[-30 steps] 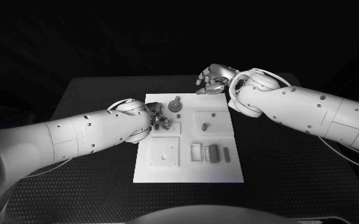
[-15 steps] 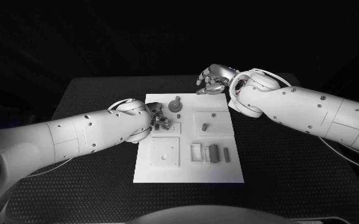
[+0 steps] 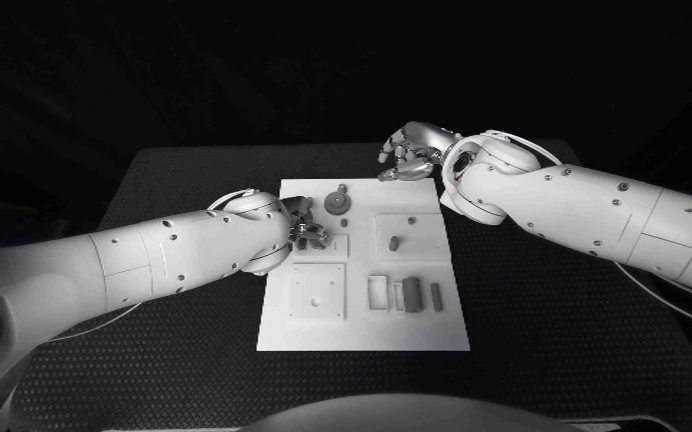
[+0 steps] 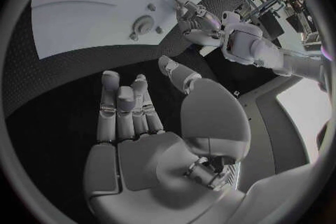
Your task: Assemble the parts on the task board
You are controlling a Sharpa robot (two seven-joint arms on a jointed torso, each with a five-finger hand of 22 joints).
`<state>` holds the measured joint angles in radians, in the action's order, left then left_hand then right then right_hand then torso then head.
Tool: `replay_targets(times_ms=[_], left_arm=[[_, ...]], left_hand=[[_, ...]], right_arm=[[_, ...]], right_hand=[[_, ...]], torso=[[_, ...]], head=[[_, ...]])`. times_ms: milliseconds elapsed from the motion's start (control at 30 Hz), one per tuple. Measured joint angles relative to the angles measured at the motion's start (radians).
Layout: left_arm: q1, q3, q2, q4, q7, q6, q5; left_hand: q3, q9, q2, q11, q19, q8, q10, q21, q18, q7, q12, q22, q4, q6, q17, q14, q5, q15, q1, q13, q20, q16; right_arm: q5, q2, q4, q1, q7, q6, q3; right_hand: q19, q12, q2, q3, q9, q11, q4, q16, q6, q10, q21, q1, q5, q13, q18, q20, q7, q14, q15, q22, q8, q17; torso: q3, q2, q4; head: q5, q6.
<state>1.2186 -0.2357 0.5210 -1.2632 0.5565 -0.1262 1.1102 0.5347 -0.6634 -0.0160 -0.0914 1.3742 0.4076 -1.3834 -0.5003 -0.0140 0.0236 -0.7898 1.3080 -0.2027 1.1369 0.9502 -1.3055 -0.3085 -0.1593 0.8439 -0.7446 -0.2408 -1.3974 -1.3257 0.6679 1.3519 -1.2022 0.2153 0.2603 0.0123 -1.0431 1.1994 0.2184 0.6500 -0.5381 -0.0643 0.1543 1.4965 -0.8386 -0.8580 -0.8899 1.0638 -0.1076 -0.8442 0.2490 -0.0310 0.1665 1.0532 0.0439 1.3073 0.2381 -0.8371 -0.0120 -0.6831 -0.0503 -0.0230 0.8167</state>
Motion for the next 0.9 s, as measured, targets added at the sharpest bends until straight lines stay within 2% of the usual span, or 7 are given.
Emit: replay_targets(times_ms=[67, 133, 267, 433, 900], left_arm=[[-0.001, 0.000, 0.000, 0.000, 0.001, 0.001, -0.001], [-0.001, 0.000, 0.000, 0.000, 0.001, 0.002, -0.002], [-0.001, -0.001, 0.001, 0.000, 0.002, 0.004, -0.004], [-0.002, -0.001, 0.000, 0.001, 0.002, 0.005, -0.005], [-0.002, -0.001, 0.000, 0.003, 0.003, 0.005, -0.009]], left_hand=[[-0.007, 0.002, -0.011, -0.004, 0.011, 0.050, -0.004, 0.000, 0.000, -0.006, -0.004, 0.000, 0.008, 0.006, -0.001, -0.008, 0.000, -0.008, -0.010, 0.002, -0.011, 0.000], [-0.019, 0.003, -0.016, -0.003, 0.017, 0.064, -0.003, 0.000, 0.000, -0.014, -0.007, 0.000, 0.012, 0.014, -0.003, -0.017, -0.005, -0.017, -0.016, 0.005, -0.017, -0.005], [-0.040, 0.005, -0.026, -0.001, 0.027, 0.075, -0.001, 0.000, 0.000, -0.022, -0.008, 0.000, 0.009, 0.022, -0.006, -0.024, -0.013, -0.024, -0.026, 0.008, -0.024, -0.008], [-0.046, 0.006, -0.038, -0.005, 0.025, 0.071, 0.002, 0.004, 0.000, -0.030, -0.012, 0.000, 0.015, 0.031, -0.009, -0.020, -0.014, -0.031, -0.038, 0.011, -0.030, -0.008], [-0.048, 0.009, -0.038, -0.005, 0.025, 0.072, 0.002, 0.004, 0.000, -0.026, -0.015, 0.000, 0.017, 0.028, -0.011, -0.020, -0.001, -0.031, -0.038, 0.015, -0.029, -0.008]], right_arm=[[0.000, 0.000, 0.000, 0.000, 0.000, 0.000, 0.000], [0.000, 0.001, 0.000, 0.000, 0.000, 0.000, 0.000], [0.000, 0.001, 0.000, 0.000, 0.000, 0.000, 0.000], [0.000, 0.002, 0.000, 0.000, 0.000, 0.000, 0.000], [0.000, 0.002, -0.001, 0.000, 0.000, -0.001, 0.000]], right_hand=[[0.000, 0.000, 0.000, 0.000, 0.000, 0.000, 0.000, 0.000, 0.000, 0.000, 0.000, 0.000, 0.000, 0.000, 0.000, 0.000, 0.000, 0.000, 0.000, 0.000, 0.000, 0.000], [0.000, 0.000, 0.000, 0.000, 0.000, 0.000, 0.000, 0.000, 0.000, 0.000, 0.000, 0.000, 0.000, 0.000, 0.000, 0.000, 0.000, 0.000, 0.000, 0.000, 0.000, 0.000], [0.000, 0.000, 0.000, 0.000, 0.001, 0.000, 0.000, 0.000, 0.000, 0.000, 0.000, 0.000, 0.000, 0.000, 0.000, 0.000, -0.001, 0.000, 0.000, 0.000, 0.000, 0.000], [0.000, 0.000, 0.000, 0.000, 0.001, 0.000, 0.000, 0.000, 0.000, 0.000, 0.000, 0.000, 0.000, 0.001, 0.000, 0.000, 0.000, -0.004, 0.004, 0.000, 0.000, 0.000], [0.002, 0.000, 0.000, 0.000, 0.002, 0.000, 0.000, 0.000, 0.004, 0.000, 0.000, 0.000, 0.000, 0.001, 0.000, -0.002, 0.000, -0.004, 0.004, 0.000, 0.000, 0.000]], torso=[[0.0000, 0.000, -0.0001], [0.0000, 0.000, -0.0003], [0.0000, 0.000, -0.0004], [0.0000, 0.001, -0.0006], [-0.0001, 0.001, -0.0004]], head=[[-0.001, 0.000], [-0.001, 0.001], [-0.001, 0.001], [-0.002, 0.001], [-0.005, 0.000]])
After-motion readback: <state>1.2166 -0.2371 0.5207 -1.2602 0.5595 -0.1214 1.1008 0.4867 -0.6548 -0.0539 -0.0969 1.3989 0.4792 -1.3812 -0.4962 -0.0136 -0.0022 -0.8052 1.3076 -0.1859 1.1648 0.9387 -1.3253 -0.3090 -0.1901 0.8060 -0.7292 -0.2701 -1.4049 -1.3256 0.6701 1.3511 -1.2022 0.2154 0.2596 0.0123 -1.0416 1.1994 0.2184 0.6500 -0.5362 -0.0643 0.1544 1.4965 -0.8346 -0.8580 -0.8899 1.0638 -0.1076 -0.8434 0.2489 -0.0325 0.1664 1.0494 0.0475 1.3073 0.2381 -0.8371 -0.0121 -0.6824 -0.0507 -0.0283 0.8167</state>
